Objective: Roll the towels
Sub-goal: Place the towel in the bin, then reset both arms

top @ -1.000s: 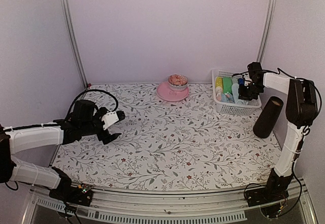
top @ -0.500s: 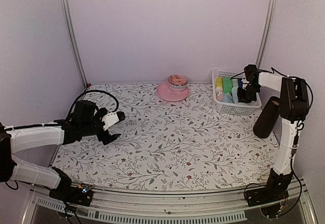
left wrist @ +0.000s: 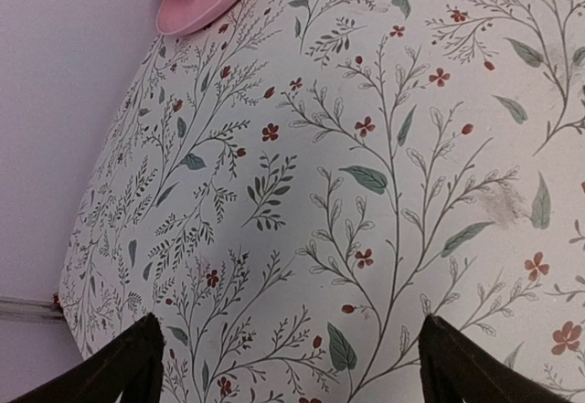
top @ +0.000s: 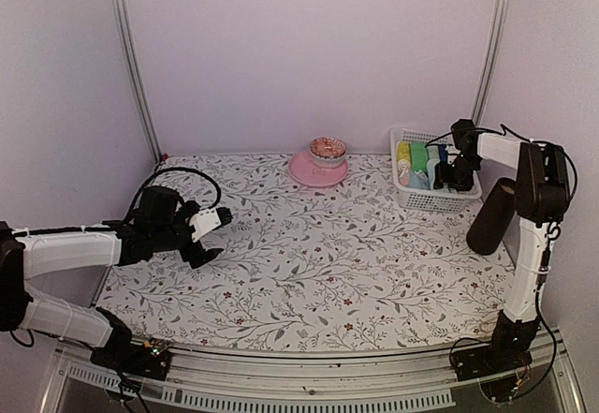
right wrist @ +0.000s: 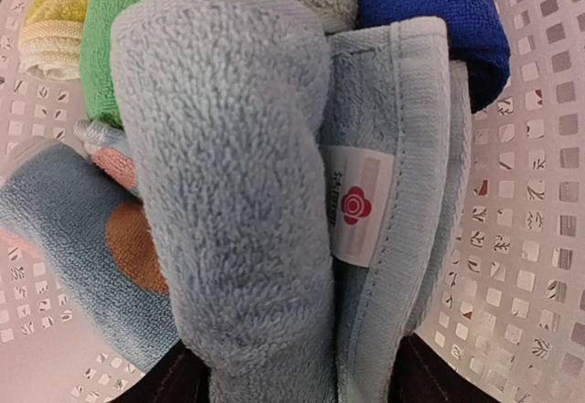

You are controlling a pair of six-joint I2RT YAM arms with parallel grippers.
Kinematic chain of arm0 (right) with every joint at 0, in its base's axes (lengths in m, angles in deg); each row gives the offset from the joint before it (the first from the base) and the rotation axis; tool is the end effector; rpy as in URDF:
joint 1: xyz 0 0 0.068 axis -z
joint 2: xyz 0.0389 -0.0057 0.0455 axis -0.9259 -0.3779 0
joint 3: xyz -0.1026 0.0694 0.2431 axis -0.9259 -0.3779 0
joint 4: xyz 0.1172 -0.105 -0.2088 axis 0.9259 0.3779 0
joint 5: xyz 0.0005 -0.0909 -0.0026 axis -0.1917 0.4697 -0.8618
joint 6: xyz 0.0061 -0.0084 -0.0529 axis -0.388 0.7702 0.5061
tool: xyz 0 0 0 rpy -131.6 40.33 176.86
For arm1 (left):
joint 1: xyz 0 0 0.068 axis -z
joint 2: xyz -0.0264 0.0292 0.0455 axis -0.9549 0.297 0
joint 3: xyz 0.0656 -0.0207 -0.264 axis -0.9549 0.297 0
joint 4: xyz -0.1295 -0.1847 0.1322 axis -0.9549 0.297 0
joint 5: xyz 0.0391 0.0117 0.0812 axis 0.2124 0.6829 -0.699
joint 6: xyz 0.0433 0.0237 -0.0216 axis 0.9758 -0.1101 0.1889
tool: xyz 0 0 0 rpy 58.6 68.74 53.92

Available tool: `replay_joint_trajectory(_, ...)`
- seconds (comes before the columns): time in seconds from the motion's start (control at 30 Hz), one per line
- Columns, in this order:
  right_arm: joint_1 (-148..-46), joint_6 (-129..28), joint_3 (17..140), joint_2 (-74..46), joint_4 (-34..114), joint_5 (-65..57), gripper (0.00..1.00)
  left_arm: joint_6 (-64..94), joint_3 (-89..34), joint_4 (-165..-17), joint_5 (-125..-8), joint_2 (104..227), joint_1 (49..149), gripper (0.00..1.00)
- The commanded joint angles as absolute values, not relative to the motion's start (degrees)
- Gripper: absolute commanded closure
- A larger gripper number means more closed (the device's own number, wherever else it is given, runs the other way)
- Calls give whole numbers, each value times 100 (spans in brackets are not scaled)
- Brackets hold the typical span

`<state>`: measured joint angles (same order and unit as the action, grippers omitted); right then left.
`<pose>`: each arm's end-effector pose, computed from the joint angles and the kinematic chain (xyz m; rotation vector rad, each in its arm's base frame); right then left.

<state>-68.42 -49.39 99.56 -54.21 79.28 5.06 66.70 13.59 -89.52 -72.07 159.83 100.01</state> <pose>0.4523 0.0043 0.1943 0.1258 2.6917 0.0069 0.2160 -0.1132 0.1869 1.2681 1.8448 0.0736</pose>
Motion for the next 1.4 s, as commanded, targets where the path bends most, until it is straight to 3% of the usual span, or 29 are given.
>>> replay_joint_trajectory(0.0, -6857, -4920, 9814, -5082, 8054, 611, 34, 6620, 1363, -8986, -7169, 15962, 9935, 3)
replay_joint_trajectory(0.23, -7018, -4926, 9918, -4709, 8110, 1032, 18, 6616, 1360, -8976, -7183, 15954, 9935, 3)
replay_joint_trajectory(0.33, -7079, -4930, 10001, -4569, 8182, 1262, 0, 6622, 1356, -8976, -7184, 15964, 9935, 3)
replay_joint_trajectory(0.7, -7725, -4927, 9788, -3369, 7846, 1665, 1, 6344, 1143, -8833, -7098, 15958, 9782, 3)
replay_joint_trajectory(0.9, -8861, -4907, 7930, -1483, 6456, 1883, 1, 5903, 1035, -8624, -6551, 15548, 9074, 3)
replay_joint_trajectory(1.1, -9724, -4991, 5736, 889, 5079, 1233, 1, 5480, 1128, -8167, -6279, 14715, 8377, 3)
replay_joint_trajectory(1.37, -10017, -5214, 4140, 2547, 4991, 1079, 1, 4868, 1304, -7368, -5889, 13420, 7360, 3)
